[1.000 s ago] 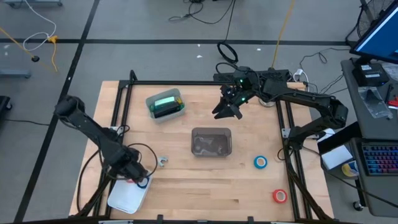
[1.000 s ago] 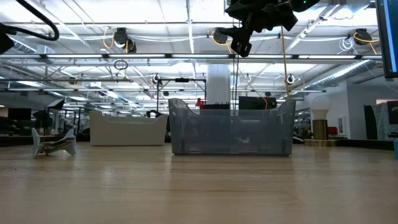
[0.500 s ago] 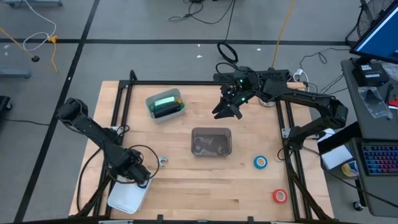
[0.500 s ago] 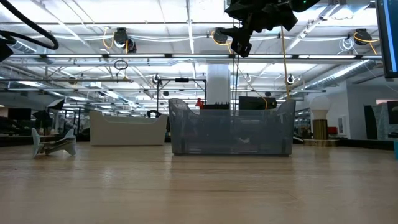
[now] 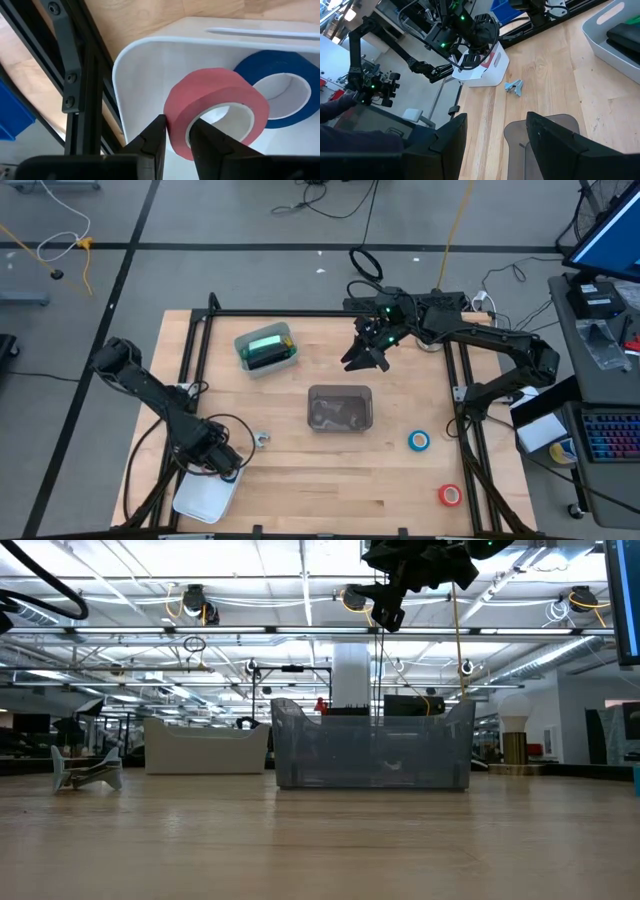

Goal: Pick and place Stapler, Stapler remover, tape
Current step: Put the pink tape into the white bin

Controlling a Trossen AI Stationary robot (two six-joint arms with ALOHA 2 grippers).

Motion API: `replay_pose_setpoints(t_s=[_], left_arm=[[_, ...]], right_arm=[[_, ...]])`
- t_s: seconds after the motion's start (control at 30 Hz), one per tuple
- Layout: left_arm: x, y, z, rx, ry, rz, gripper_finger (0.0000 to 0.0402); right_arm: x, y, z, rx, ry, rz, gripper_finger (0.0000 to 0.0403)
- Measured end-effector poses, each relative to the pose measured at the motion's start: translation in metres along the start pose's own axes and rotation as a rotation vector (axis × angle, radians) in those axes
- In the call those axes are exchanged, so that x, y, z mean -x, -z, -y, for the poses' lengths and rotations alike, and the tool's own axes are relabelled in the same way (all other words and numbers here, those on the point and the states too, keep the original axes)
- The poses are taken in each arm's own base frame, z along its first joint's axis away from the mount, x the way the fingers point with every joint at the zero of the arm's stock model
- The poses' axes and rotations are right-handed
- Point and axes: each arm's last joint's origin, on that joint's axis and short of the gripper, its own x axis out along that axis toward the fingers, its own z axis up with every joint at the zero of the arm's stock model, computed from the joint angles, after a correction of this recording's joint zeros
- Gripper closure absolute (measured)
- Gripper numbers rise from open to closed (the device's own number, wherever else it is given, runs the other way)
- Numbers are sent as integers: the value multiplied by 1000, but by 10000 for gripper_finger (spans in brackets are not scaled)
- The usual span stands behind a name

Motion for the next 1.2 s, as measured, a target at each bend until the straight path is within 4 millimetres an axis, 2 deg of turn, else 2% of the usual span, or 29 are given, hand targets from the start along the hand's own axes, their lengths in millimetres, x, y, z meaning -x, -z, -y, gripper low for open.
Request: replay_pose_setpoints(t_s=[1.2], left_arm=[[0,0,1,35,27,28,315]], right_arm=[[0,0,0,12,-5,-4,204]])
